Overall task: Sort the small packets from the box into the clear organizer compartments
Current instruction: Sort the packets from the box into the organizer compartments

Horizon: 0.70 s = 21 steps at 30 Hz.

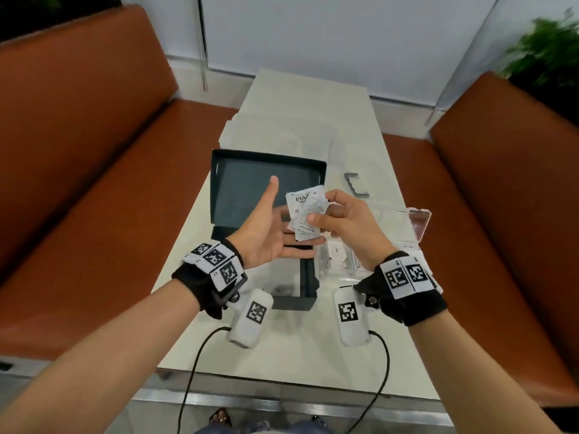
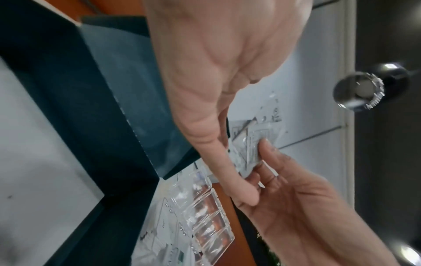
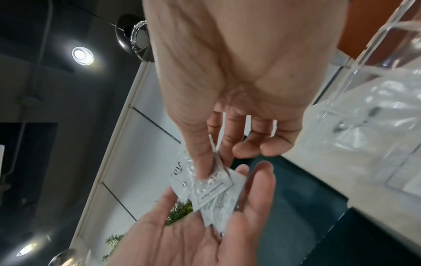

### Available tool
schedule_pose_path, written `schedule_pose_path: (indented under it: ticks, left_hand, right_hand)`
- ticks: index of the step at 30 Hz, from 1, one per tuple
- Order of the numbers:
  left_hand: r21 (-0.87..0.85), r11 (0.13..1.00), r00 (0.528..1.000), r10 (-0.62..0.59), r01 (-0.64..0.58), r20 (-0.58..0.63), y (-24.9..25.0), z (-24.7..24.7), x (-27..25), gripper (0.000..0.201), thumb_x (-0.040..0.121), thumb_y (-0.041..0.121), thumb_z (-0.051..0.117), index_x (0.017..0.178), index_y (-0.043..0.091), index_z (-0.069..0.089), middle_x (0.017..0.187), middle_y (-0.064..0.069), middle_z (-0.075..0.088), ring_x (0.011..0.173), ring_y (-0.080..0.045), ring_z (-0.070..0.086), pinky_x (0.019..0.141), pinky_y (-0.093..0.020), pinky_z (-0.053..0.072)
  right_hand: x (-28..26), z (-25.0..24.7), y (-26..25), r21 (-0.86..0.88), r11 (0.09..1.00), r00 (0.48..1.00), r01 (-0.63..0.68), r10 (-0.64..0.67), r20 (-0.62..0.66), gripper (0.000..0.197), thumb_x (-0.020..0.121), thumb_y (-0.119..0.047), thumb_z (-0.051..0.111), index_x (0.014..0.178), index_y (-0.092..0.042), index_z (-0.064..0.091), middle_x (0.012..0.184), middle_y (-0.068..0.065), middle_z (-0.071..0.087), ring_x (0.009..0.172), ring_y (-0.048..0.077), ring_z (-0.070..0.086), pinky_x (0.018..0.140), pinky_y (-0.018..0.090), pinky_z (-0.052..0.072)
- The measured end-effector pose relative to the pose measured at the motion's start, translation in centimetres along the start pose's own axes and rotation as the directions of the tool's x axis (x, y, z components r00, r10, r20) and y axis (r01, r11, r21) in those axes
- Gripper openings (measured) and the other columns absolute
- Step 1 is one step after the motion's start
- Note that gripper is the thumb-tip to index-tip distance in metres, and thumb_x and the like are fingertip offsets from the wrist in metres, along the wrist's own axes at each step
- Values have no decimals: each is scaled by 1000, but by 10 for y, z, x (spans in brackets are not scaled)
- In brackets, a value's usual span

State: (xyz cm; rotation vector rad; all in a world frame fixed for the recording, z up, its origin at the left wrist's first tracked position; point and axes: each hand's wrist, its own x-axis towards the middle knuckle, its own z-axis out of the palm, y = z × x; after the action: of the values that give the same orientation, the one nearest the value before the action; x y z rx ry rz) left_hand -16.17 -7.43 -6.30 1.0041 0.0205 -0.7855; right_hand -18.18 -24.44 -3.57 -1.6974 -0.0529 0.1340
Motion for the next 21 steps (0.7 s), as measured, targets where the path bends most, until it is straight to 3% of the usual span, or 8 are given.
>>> schedule_pose_path:
  ticks: [3, 7, 12, 17, 21]
  left_hand:
    - [109, 994, 1000, 14, -13, -1, -7, 21, 11, 84, 77, 79, 45, 130, 15, 58, 124, -18, 65, 110, -36, 65, 86, -50, 56]
    - [72, 997, 1000, 4, -5, 7, -29, 48, 25, 58, 94, 56, 45, 129, 12, 58, 122, -16, 66, 109, -33, 66, 90, -52, 54]
    - [-22, 999, 998, 23, -25, -63, -50, 77, 42, 47, 103, 44, 35, 129, 12, 57, 123, -12, 67, 106, -34, 67, 81, -46, 59]
    - [-94, 994, 992, 48, -60, -121, -61, 100, 57, 39, 104, 34, 39, 129, 8, 55, 114, -16, 70, 99, -35, 70, 69, -41, 60]
    - [-74, 990, 967, 102, -122, -232, -65, 109, 68, 29, 103, 17, 42, 125, 9, 59, 111, -19, 69, 88, -28, 73, 62, -33, 59]
  right_hand:
    - [-5, -25, 6, -57, 995, 997, -80, 81, 10, 25, 82, -6, 72, 106, -9, 63, 93, 11, 74, 68, 11, 67, 57, 18, 46]
    - [-12, -47, 18, -72, 991, 991, -112, 117, 65, 29, 83, -4, 71, 110, -6, 64, 91, 13, 72, 63, 10, 66, 56, 20, 49]
    - [-21, -72, 33, -169, 984, 997, -54, 44, -59, 30, 78, -4, 76, 104, -12, 66, 93, 11, 66, 70, 14, 66, 52, 19, 51]
    - [-28, -103, 40, -202, 979, 979, 24, -64, -192, 23, 73, -5, 78, 90, -14, 65, 80, 2, 65, 59, 10, 66, 51, 22, 52]
    - [-34, -131, 44, -157, 984, 967, 79, -114, -228, 21, 75, 6, 72, 76, -13, 65, 71, -9, 66, 66, 13, 65, 64, 26, 56]
